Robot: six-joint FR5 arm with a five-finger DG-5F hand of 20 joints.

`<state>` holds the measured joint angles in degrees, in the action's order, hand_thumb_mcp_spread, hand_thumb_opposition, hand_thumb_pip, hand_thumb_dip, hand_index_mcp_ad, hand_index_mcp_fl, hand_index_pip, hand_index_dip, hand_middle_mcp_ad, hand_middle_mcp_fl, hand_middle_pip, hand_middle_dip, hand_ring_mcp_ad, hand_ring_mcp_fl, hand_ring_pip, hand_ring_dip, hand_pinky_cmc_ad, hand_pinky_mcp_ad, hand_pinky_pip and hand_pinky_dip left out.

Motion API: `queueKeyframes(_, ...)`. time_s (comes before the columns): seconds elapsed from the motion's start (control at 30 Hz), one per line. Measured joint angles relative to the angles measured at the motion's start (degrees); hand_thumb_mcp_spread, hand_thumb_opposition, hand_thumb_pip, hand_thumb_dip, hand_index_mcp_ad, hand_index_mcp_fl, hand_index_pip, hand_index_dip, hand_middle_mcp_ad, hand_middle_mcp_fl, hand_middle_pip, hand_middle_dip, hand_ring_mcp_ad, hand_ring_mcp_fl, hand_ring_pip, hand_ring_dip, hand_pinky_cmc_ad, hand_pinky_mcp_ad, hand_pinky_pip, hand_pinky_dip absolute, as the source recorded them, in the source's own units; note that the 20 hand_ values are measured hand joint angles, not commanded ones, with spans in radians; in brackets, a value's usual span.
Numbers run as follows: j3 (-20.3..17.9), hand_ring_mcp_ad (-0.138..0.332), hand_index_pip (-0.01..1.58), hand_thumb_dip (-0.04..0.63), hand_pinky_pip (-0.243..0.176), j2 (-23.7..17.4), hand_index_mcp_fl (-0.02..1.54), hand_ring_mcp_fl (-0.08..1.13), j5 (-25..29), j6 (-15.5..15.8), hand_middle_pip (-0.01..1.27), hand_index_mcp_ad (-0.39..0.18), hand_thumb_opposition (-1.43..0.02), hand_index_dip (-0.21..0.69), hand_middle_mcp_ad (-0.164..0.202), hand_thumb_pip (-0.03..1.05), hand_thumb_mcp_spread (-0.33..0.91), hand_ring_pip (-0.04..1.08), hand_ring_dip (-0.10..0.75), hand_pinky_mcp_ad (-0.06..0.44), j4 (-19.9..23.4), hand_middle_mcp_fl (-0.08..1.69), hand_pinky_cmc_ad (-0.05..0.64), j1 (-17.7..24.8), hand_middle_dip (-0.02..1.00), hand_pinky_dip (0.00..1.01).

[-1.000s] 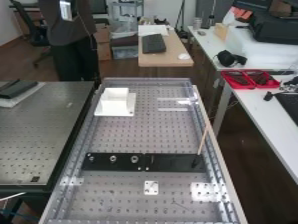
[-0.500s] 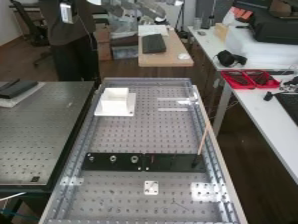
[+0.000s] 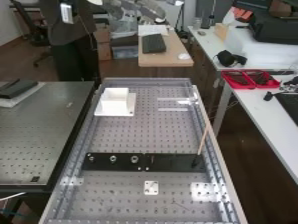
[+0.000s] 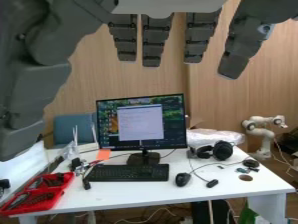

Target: Grab the smaller nut and place it in the white container

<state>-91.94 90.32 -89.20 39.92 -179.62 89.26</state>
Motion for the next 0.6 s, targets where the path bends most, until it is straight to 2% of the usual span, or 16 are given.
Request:
queueKeyframes(0.33, -2.1, 0.168, 0.09, 0.070, -0.091, -0.9, 0.04, 0.00, 0.9, 1.2, 0.14, -0.070, -0.72, 0.237, -0.009, 0.38, 0.26, 0.09, 0.124, 0.314, 0.8, 0.01, 0.398, 0.0, 0.29, 0.33)
queueKeyframes(0.53, -5.2, 0.168, 0.09, 0.068, -0.089, -2.2, 0.04, 0.00, 2.3, 2.2, 0.14, -0.073, -0.72, 0.243, -0.012, 0.39, 0.26, 0.09, 0.124, 0.314, 1.9, 0.01, 0.414, -0.5, 0.29, 0.34)
queueKeyframes(0.6, -7.3, 0.168, 0.09, 0.070, -0.089, -2.9, 0.04, 0.00, 3.0, 2.7, 0.14, -0.072, -0.74, 0.246, -0.012, 0.40, 0.26, 0.09, 0.124, 0.314, 2.7, 0.01, 0.414, -1.0, 0.29, 0.34)
